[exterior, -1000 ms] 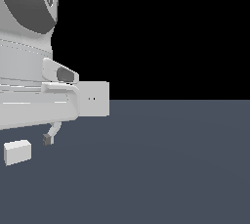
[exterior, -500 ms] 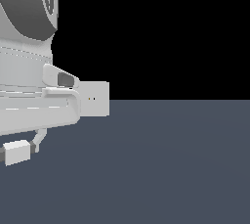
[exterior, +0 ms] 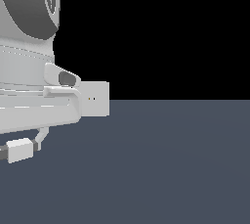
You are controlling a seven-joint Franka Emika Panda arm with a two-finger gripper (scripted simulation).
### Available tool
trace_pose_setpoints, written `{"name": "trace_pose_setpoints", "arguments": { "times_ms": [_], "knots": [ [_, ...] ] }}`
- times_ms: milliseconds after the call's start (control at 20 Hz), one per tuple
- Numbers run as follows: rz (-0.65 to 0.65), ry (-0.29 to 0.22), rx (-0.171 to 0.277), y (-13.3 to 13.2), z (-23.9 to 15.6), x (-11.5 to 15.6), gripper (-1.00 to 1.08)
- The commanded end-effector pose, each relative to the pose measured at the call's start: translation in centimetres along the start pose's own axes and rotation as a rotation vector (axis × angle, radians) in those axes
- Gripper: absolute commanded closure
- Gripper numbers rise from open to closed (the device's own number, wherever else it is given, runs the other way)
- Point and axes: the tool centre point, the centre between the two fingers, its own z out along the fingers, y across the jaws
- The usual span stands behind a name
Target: Plug the charger into the wall socket.
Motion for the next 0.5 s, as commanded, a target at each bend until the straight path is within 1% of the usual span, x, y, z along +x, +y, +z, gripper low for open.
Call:
{"name": "trace_pose_setpoints", "arguments": {
  "times_ms": [0, 200, 450],
  "knots": [
    [0.026, 0.001, -0.005, 0.6, -0.4, 0.2, 1.08],
    [0.103, 0.002, -0.017, 2.1, -1.5, 0.5, 1.08],
    [0.246, 0.004, -0.04, 5.0, -3.5, 0.8, 1.08]
  ]
}}
